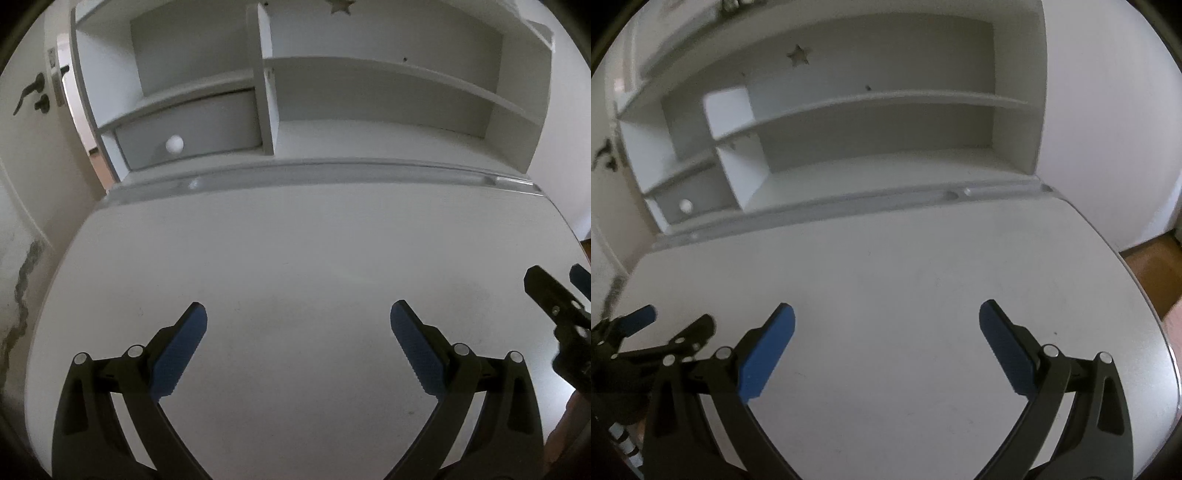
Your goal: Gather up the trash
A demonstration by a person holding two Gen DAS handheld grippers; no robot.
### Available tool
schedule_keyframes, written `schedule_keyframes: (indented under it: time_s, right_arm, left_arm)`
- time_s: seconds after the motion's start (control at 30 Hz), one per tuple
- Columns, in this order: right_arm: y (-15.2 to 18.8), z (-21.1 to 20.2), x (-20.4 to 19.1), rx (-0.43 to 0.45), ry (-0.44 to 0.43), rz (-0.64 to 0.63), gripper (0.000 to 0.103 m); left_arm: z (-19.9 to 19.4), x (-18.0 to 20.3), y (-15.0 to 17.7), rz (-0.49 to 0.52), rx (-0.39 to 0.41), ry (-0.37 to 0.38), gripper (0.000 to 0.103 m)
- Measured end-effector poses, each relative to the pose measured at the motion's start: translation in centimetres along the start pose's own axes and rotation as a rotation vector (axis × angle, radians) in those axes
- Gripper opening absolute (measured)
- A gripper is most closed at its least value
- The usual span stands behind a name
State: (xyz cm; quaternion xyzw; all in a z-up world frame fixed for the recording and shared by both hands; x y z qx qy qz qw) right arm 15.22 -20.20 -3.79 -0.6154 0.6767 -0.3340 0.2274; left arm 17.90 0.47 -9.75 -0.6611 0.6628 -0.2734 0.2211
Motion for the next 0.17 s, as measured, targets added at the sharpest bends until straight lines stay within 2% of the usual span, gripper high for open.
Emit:
schedule_keyframes:
  time_s: [0.1, 0.17]
  right_arm:
    - [0.3, 1.7, -0.7, -0.1, 0.048, -0.038, 0.097]
    - [0.5, 2.2, -1.2, -0.13, 0.058, -0.064, 0.097]
  left_arm:
    - [0.1, -0.2, 0.2, -0.01, -0.014, 0.002, 0.097]
    - [0.2, -0.4, 0.2, -0.016, -0.024, 0.009, 0.097]
Point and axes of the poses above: each gripper's, at about its wrist camera, not at the fingertips, and z roughly the way its jaws point, x to its right, y to its underside, the point moved 2 cm from there along z, roughly the way its jaws point, and after that the axes turned 11 degrees about y, right-handed, at the moved point
